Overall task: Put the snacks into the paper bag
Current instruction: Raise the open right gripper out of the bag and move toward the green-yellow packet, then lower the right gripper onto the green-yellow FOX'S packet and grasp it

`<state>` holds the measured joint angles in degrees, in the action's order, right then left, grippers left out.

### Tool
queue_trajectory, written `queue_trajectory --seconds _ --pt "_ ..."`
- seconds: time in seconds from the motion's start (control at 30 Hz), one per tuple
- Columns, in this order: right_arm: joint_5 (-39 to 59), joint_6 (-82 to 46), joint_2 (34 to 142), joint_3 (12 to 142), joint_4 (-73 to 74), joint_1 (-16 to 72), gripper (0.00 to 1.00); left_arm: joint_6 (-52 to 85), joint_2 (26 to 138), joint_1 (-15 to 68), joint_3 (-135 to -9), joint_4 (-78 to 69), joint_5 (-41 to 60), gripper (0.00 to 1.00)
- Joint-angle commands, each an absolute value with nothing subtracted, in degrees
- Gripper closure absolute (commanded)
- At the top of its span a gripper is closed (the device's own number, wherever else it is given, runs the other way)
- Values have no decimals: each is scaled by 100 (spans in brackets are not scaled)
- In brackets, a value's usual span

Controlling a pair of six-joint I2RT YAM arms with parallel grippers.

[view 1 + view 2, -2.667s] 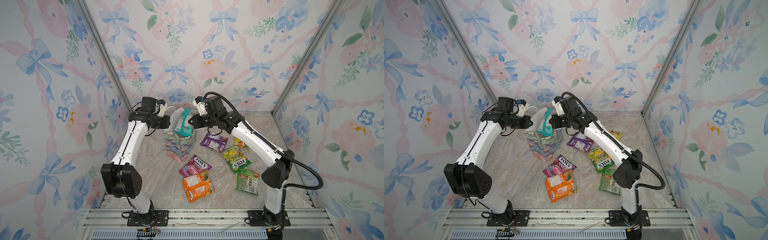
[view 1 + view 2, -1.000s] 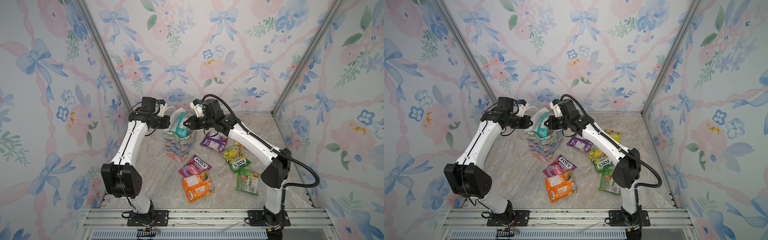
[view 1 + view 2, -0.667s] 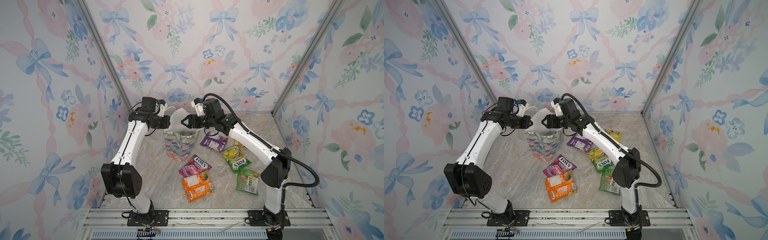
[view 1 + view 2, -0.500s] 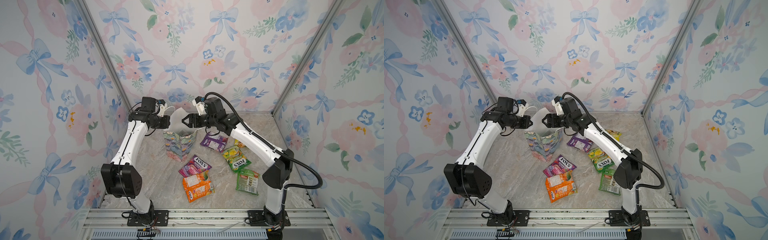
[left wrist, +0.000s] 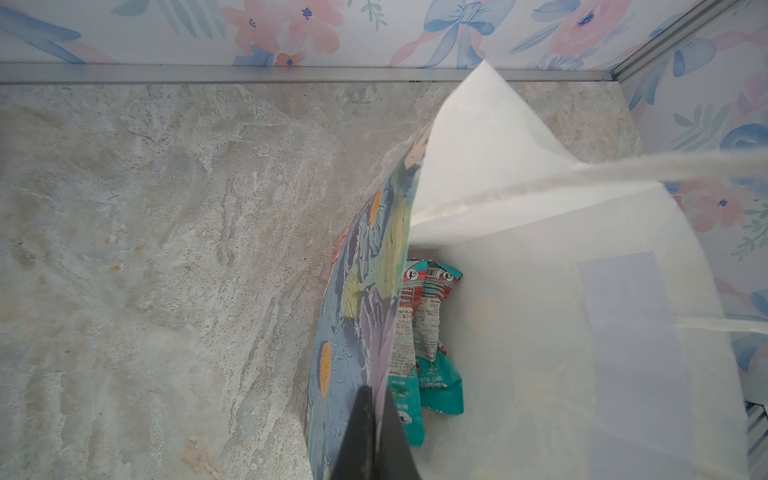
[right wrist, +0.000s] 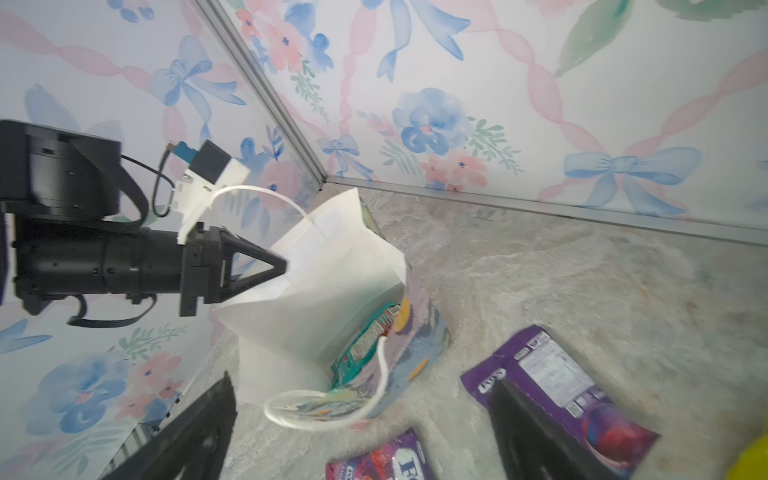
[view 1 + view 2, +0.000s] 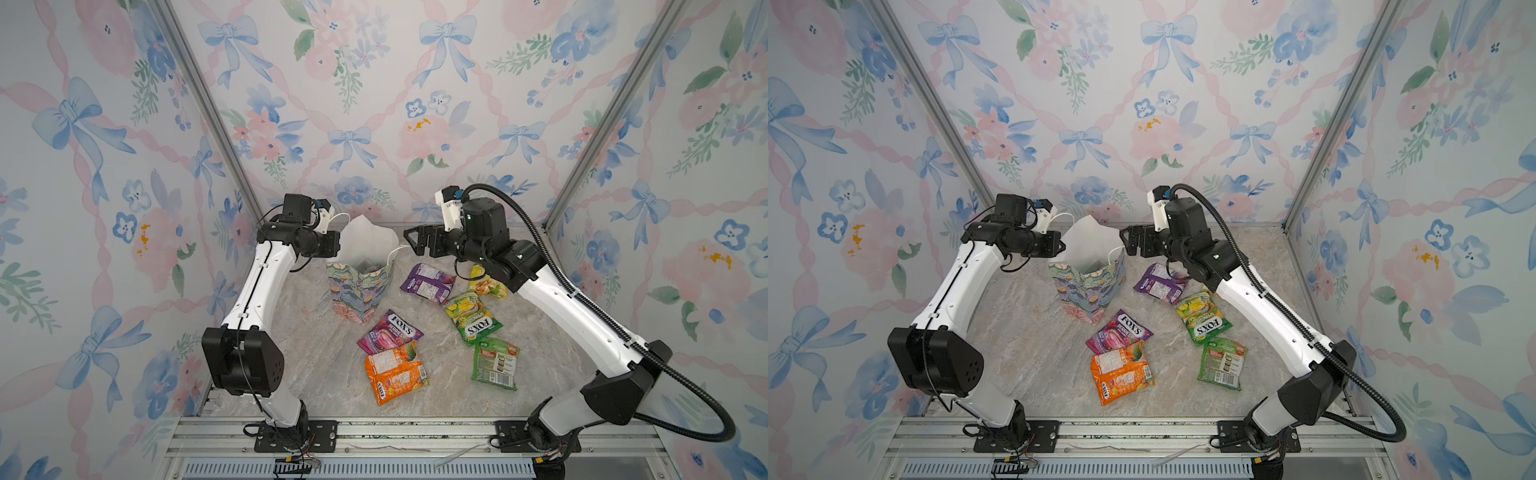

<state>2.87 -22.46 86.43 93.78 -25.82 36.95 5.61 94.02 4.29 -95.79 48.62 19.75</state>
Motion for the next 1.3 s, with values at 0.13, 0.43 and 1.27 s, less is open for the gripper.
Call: queue_trajectory --seconds 0.13,0.43,1.27 --pt "-97 -2497 7761 7689 -2874 2837 3 467 9334 404 -9496 4939 1980 100" --pt "102 -2890 7317 5834 -2883 1535 3 466 9338 413 -9479 4940 1989 100" --pt "890 -2986 8921 4814 -1612 825 3 449 9308 413 -9434 4939 1959 100"
